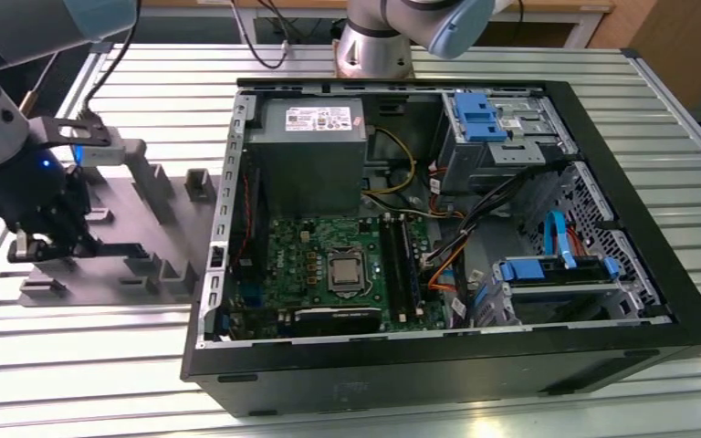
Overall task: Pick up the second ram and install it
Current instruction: 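Pick up the second ram and move it above second insertion slot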
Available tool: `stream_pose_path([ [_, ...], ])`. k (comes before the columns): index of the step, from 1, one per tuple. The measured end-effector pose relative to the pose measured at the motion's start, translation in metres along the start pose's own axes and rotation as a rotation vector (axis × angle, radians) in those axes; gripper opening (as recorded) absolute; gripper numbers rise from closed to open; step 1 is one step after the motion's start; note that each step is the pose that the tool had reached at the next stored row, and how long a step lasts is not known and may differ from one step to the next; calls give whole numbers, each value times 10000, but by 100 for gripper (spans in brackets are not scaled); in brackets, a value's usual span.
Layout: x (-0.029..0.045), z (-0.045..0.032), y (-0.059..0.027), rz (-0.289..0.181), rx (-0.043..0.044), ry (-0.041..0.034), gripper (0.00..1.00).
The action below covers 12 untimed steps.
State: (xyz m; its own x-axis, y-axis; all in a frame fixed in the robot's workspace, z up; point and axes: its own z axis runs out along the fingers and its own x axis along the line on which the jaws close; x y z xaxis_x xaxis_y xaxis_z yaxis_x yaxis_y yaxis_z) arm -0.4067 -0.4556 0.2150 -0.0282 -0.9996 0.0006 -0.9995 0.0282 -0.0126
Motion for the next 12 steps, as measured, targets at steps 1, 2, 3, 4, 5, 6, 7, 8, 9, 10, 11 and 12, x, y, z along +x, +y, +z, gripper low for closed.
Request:
stream_pose_path([
  [1, 0, -35, -1, 0, 1, -1, 14],
  [2, 0, -72, -1, 0, 0, 0, 14],
  [3, 0, -109, -1, 0, 0, 0, 14],
  [4, 0, -147, -2, 0, 0, 0, 14],
  [5, 0, -185, -2, 0, 0, 0, 14],
  [6, 0, -223, -3, 0, 0, 0, 14],
  [7, 0, -260, -3, 0, 0, 0, 14],
  [8, 0, -300, -4, 0, 1, 0, 14],
  [9, 0, -338, -4, 0, 0, 0, 14],
  [10, 0, -376, -5, 0, 0, 0, 14],
  [11, 0, -416, -5, 0, 0, 0, 14],
  [12, 0, -457, -6, 0, 1, 0, 14],
])
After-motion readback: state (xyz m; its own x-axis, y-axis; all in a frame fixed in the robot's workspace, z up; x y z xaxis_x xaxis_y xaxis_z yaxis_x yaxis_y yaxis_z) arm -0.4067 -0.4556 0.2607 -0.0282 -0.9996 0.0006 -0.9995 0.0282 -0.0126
